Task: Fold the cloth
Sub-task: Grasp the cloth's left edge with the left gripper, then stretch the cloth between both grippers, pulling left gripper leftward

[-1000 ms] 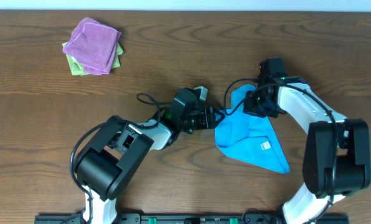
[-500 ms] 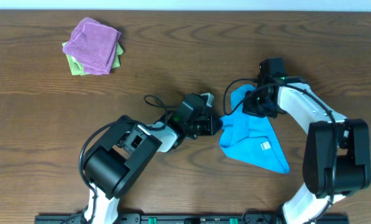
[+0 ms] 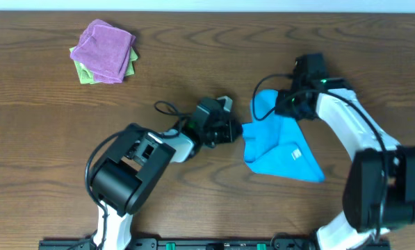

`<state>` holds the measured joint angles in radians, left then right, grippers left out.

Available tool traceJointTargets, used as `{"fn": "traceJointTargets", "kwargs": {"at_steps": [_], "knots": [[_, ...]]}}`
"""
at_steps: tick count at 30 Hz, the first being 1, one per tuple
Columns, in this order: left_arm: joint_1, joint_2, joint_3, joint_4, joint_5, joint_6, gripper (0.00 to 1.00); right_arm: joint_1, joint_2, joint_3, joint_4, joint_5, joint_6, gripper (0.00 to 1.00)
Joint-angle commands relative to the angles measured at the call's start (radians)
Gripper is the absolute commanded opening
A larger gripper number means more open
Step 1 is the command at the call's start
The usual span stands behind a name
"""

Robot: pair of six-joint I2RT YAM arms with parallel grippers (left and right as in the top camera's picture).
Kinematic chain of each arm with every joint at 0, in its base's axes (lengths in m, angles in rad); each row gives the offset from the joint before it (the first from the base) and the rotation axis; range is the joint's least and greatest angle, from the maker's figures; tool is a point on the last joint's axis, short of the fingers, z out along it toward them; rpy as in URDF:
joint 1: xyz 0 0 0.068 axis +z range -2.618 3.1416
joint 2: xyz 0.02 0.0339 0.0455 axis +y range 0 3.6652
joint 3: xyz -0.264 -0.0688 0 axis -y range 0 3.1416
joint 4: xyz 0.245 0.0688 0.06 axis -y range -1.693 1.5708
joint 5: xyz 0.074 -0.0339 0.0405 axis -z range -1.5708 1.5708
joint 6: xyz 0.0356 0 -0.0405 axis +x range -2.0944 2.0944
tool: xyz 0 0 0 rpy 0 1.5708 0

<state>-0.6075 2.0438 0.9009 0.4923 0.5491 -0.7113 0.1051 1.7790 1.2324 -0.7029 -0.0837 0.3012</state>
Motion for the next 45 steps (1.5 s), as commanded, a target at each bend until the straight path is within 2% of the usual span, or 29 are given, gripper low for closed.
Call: {"fn": "traceJointTargets", "kwargs": {"at_steps": [1, 7, 10, 15, 18, 21, 26, 31, 39, 45], "knots": [[0.063, 0.055, 0.022, -0.065, -0.058, 0.049, 0.06, 0.005, -0.079, 0.046, -0.002, 0.112, -0.056, 0.01], [0.144, 0.055, 0.132, -0.202, -0.058, 0.15, 0.06, -0.001, -0.128, 0.047, -0.048, 0.291, -0.093, 0.01], [0.17, 0.055, 0.181, -0.228, -0.031, 0.162, 0.06, -0.008, -0.128, 0.047, -0.056, 0.335, -0.12, 0.01], [0.188, 0.055, 0.274, -0.23, 0.137, 0.156, 0.06, -0.022, -0.128, 0.047, -0.056, 0.349, -0.124, 0.01], [0.164, 0.055, 0.332, -0.23, 0.256, 0.134, 0.06, -0.024, -0.128, 0.047, -0.056, 0.349, -0.124, 0.01], [0.122, 0.055, 0.37, -0.231, 0.309, 0.123, 0.06, -0.025, -0.128, 0.047, -0.055, 0.349, -0.123, 0.01], [0.046, 0.055, 0.375, -0.303, 0.288, 0.106, 0.06, -0.026, -0.128, 0.047, -0.052, 0.349, -0.123, 0.01], [-0.027, 0.056, 0.375, -0.433, 0.218, 0.176, 0.06, -0.026, -0.128, 0.047, -0.052, 0.344, -0.123, 0.01], [-0.08, 0.072, 0.373, -0.511, 0.086, 0.216, 0.05, -0.026, -0.128, 0.047, -0.052, 0.32, -0.123, 0.01], [-0.089, 0.134, 0.373, -0.513, 0.068, 0.218, 0.06, -0.025, -0.128, 0.047, -0.056, 0.289, -0.123, 0.01]]}}
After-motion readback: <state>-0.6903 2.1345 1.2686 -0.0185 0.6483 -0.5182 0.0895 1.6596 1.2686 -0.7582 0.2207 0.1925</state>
